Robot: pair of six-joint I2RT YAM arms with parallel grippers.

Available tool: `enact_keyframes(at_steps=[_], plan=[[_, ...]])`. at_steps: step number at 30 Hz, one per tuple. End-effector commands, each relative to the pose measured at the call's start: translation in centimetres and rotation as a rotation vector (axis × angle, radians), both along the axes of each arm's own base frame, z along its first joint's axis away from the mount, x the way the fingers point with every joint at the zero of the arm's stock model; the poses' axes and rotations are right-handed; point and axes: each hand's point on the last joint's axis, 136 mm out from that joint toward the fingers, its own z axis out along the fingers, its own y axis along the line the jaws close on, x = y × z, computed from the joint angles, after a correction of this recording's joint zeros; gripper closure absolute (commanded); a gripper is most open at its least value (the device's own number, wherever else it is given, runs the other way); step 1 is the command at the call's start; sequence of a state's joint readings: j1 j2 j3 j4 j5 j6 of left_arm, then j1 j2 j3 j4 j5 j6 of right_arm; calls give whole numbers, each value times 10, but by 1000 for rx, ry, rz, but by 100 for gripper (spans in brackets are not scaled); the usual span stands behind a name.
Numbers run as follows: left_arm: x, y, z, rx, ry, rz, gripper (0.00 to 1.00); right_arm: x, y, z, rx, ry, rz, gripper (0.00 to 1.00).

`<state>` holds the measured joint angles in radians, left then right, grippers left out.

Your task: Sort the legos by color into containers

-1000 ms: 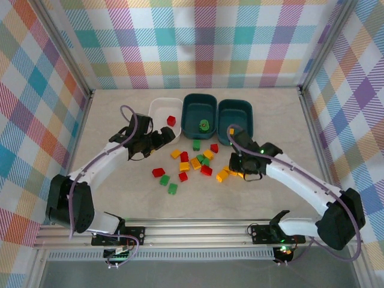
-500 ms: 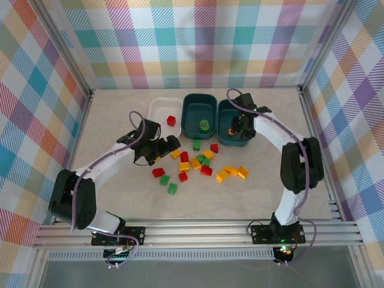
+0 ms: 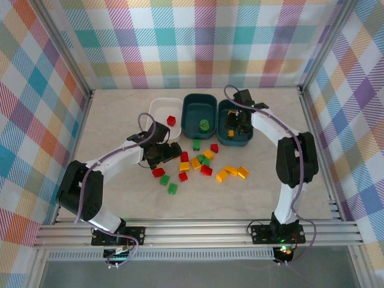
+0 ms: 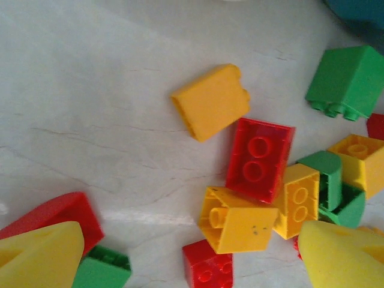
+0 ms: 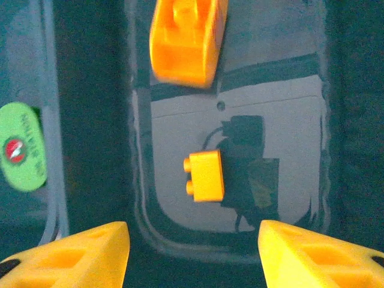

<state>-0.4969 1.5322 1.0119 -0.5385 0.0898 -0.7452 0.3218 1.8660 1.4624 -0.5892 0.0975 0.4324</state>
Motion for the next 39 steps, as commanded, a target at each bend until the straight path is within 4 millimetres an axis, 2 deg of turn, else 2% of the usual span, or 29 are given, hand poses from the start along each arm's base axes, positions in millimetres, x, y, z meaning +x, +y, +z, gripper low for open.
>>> enact_keyframes(at_steps=[1,7,12,17,20,28,39], plan=[[-20,21,13,99,0,-20,11,-17,13,40,72,-96,31,41],[-63,29,-12,204,79,-152,24,-53,17,38,144,-84,47,41],[-76,17,-23,220,90,-268,33,-68,17,39,168,-81,58,41],[-71,9,-39,250,108,-330,35,-76,13,31,156,-66,52,41],[-69,11,-49,293,139,-342,36,-81,11,30,154,-63,50,41],[-63,17,-59,337,155,-292,38,-89,5,27,138,-59,42,41],[-52,9,-66,336,138,-305,58,-92,4,31,146,-60,38,41]])
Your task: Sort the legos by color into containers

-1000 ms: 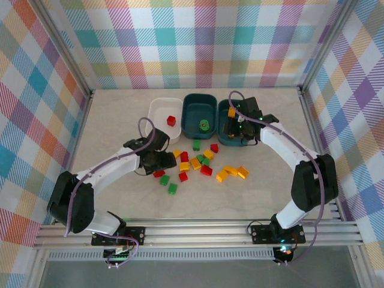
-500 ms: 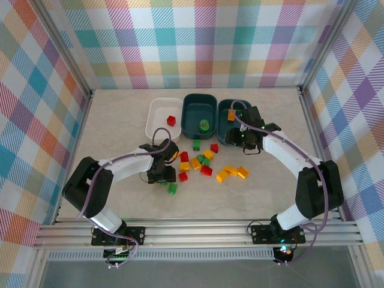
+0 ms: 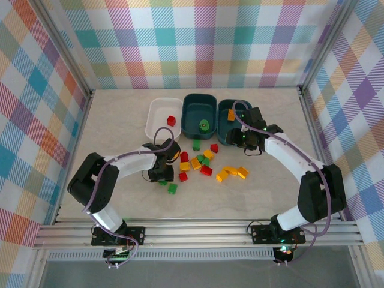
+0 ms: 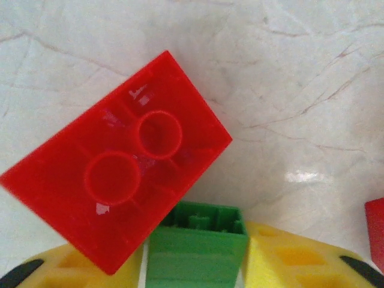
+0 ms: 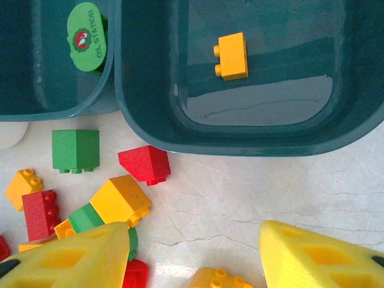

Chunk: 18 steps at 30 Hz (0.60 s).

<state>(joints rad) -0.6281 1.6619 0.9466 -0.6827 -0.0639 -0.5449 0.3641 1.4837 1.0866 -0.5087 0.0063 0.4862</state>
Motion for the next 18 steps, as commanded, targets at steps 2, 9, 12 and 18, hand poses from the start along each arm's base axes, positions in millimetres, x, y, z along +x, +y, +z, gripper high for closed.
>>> enact_keyframes(at_steps=[2,9,12,18], plan=[[11,-14,4,-30,-34,-24,61,-5,-1,7,18,-15,-8,41],[11,-29,32,-79,-69,-60,69,-7,-2,9,18,-21,-11,41],[16,-42,63,-98,-139,-83,71,-6,-2,9,17,-24,-14,41],[80,-91,134,-225,-344,-111,70,-11,-7,12,10,-37,-27,41]])
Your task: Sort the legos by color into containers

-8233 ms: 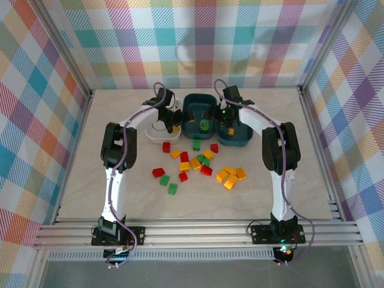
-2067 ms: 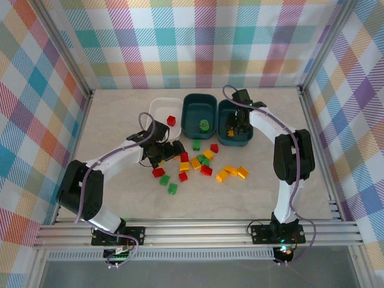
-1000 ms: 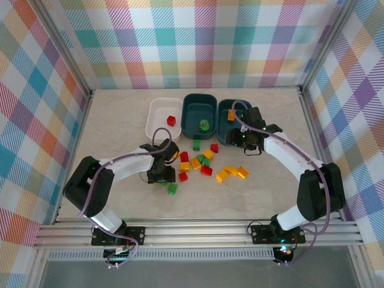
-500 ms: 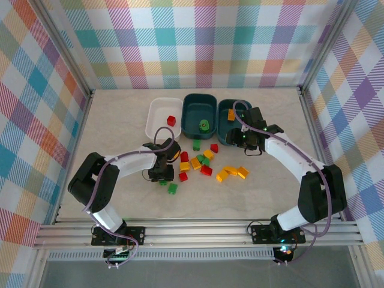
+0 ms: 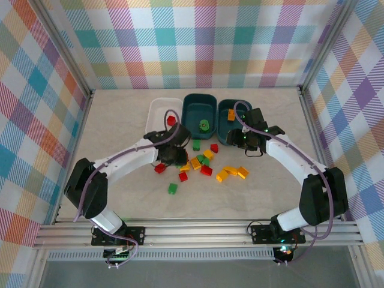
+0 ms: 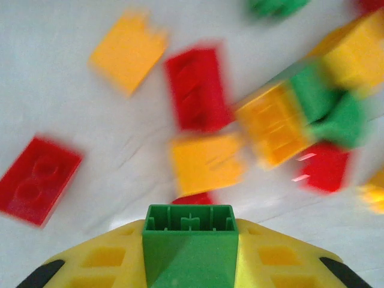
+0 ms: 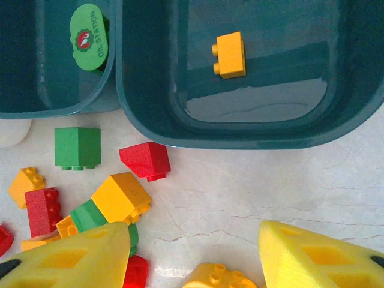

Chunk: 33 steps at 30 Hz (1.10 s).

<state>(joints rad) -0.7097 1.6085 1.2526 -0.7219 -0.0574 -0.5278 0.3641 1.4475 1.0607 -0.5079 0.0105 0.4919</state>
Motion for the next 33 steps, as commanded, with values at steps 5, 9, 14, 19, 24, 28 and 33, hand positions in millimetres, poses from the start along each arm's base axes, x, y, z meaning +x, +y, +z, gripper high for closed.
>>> enact_keyframes(at_steps=[5,9,14,19,24,28,33], plan=[[102,-52,24,-87,-91,-20,73,-17,-17,12,-34,-34,-36,41],[150,-67,1,-79,-55,-18,73,-29,-27,14,-62,-41,-42,41],[190,-68,-21,-69,-23,4,74,-44,-33,17,-57,-42,-51,40],[210,-66,-16,-129,-32,28,57,-48,-35,19,-53,-51,-51,39],[205,-61,28,-158,-87,20,24,-43,-29,23,-38,-53,-35,38],[179,-27,61,-156,-189,121,19,-37,-20,29,-6,-61,-13,38],[99,43,35,-148,-80,398,13,-35,-13,33,15,-70,6,38]])
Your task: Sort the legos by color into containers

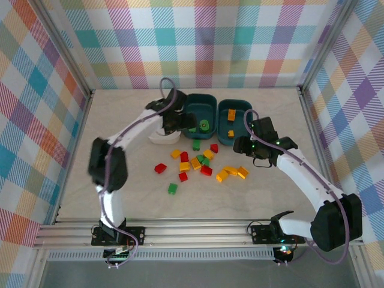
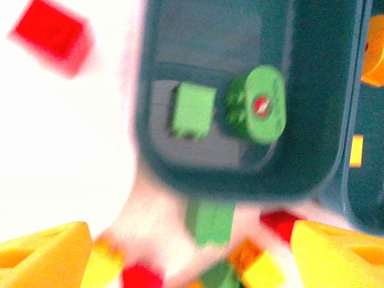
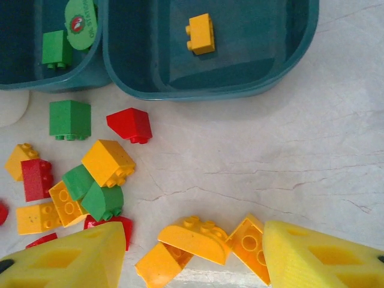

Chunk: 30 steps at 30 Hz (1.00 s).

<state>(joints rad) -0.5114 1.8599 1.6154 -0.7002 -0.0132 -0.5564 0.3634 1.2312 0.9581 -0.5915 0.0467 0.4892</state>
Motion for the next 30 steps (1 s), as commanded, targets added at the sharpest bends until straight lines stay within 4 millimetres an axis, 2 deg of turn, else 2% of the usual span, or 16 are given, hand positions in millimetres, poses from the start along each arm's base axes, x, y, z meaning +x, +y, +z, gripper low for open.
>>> enact_keyframes(at_steps=[1,2,5,7,10,16,21,26,30], plan=[[-43,49,-9,-30,52,263,12,7,11,14,39,-29,31,38],[-61,61,-16,-33,80,315,10,8,13,12,43,-26,36,38],[-101,81,-40,-67,146,430,10,12,21,8,56,-11,54,37],[-116,82,-51,-132,175,483,9,16,27,6,59,-4,68,37],[-128,83,-62,-229,190,564,9,19,36,4,60,1,88,37],[-126,89,-80,-284,165,617,9,15,39,-2,52,13,95,37],[-114,77,-91,-377,164,616,15,9,33,-4,36,14,84,37],[-114,79,-101,-360,172,626,23,5,30,-3,29,13,75,37],[-119,85,-104,-332,171,635,25,5,29,-3,22,13,73,38]])
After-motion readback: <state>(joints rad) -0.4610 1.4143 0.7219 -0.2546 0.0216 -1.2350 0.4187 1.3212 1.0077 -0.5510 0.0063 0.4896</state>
